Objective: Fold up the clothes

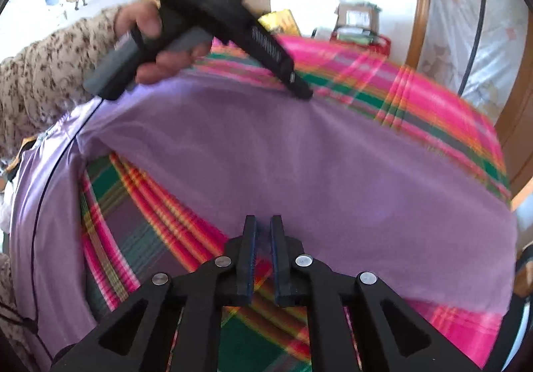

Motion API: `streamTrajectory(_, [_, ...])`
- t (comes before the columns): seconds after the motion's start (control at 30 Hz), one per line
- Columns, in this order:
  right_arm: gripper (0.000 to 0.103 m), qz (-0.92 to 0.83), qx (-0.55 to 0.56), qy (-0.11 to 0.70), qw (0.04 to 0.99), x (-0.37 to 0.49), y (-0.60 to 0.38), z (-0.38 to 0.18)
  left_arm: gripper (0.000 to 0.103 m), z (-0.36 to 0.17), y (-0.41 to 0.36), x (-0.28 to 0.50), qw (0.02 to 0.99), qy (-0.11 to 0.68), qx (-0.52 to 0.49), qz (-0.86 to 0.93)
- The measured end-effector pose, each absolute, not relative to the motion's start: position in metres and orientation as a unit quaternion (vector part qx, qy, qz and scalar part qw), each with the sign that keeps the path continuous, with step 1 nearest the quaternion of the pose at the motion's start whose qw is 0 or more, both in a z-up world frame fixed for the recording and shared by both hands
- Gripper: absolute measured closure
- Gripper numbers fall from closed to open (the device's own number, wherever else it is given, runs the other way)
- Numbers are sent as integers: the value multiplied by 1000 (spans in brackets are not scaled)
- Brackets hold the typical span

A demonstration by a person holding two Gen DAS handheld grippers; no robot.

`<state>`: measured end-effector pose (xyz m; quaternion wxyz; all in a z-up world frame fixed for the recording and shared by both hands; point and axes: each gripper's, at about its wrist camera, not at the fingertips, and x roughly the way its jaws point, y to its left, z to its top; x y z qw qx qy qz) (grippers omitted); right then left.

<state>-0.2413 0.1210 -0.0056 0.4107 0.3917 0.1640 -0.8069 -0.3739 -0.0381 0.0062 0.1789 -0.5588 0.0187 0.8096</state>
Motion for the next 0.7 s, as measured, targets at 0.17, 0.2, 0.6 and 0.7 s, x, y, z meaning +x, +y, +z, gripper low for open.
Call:
streamTrajectory(0.17, [90, -804, 396, 174, 408, -233, 130, -2, 94, 23, -72, -356, 154, -29, -539, 828])
streamTrajectory(0.2, [90, -807, 395, 168, 406, -234, 133, 0, 94, 26, -78, -347, 155, -37, -534, 830])
streamTrajectory(0.6, [90, -830, 379, 113, 394, -255, 103, 16, 91, 22, -120, -222, 169, -57, -538, 824])
streamTrajectory(0.7, [90, -828, 380, 116, 395, -258, 87, 17, 91, 15, -124, -202, 170, -72, -543, 819])
